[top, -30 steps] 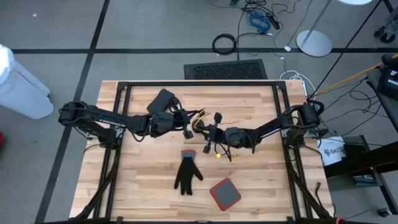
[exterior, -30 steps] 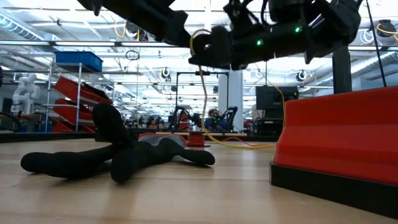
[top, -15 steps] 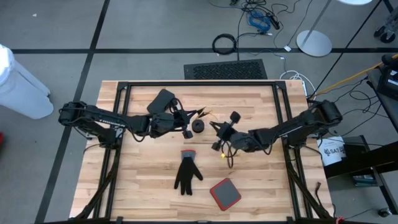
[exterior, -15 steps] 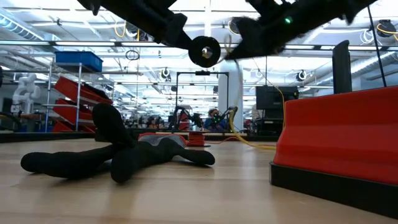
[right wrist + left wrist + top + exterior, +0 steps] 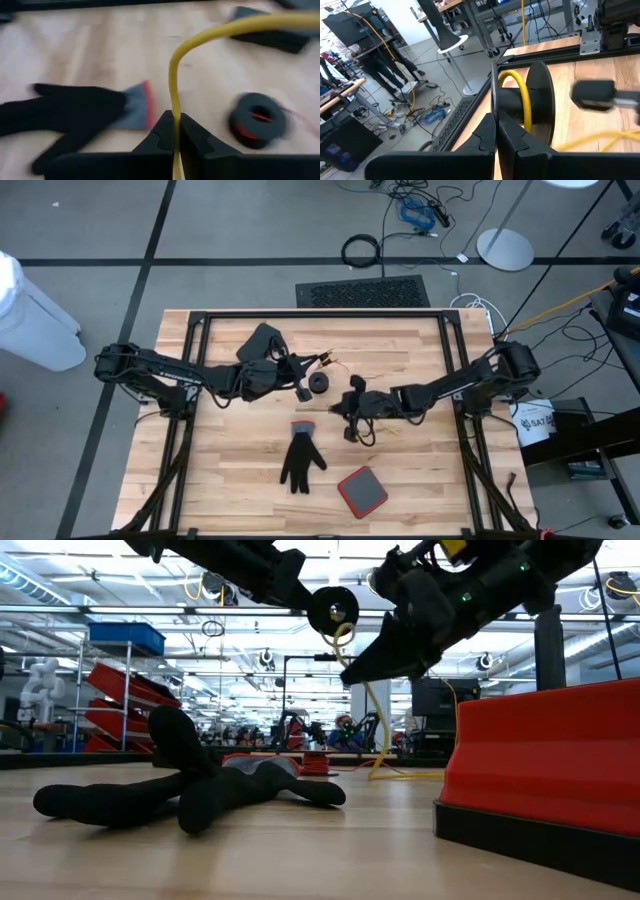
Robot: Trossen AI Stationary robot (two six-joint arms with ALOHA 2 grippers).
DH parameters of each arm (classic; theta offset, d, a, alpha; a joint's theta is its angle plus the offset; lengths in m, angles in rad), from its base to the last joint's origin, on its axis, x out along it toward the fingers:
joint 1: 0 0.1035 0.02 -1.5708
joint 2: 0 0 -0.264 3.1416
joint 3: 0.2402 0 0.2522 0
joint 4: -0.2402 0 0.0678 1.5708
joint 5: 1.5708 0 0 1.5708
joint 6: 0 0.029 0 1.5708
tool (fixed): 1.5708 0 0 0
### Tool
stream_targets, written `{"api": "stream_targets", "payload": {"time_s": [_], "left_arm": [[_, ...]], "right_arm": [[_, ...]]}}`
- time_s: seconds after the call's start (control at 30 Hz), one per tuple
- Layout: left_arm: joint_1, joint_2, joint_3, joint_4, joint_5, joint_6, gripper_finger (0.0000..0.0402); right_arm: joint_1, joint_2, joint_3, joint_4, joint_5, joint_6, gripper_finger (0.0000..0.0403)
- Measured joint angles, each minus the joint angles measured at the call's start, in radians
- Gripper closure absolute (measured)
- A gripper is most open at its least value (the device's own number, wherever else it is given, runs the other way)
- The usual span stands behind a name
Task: Coil cords
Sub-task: Uncoil the yellow wire from the black spool
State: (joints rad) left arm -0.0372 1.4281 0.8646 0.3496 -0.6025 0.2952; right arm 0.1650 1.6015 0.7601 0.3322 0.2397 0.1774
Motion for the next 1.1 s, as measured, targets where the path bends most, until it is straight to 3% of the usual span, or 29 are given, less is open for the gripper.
{"api": "stream_targets", "payload": {"time_s": [0.4, 0.73, 0.93, 1.1], "left_arm": [[0.000, 0.000, 0.000, -0.026, 0.000, 0.001, 0.0402], [0.000, 0.000, 0.000, -0.026, 0.000, 0.001, 0.0402], [0.000, 0.000, 0.000, -0.030, 0.003, 0.000, 0.0402], [0.000, 0.000, 0.000, -0.026, 0.007, -0.002, 0.0402]], "right_arm": [[0.007, 0.005, 0.000, -0.202, -0.190, 0.106, 0.0370], [0.020, 0.003, 0.000, -0.194, -0.133, 0.115, 0.0261], [0.028, -0.062, -0.001, -0.195, -0.129, 0.107, 0.0224], [0.030, -0.136, -0.001, -0.153, 0.036, 0.055, 0.0218]]}}
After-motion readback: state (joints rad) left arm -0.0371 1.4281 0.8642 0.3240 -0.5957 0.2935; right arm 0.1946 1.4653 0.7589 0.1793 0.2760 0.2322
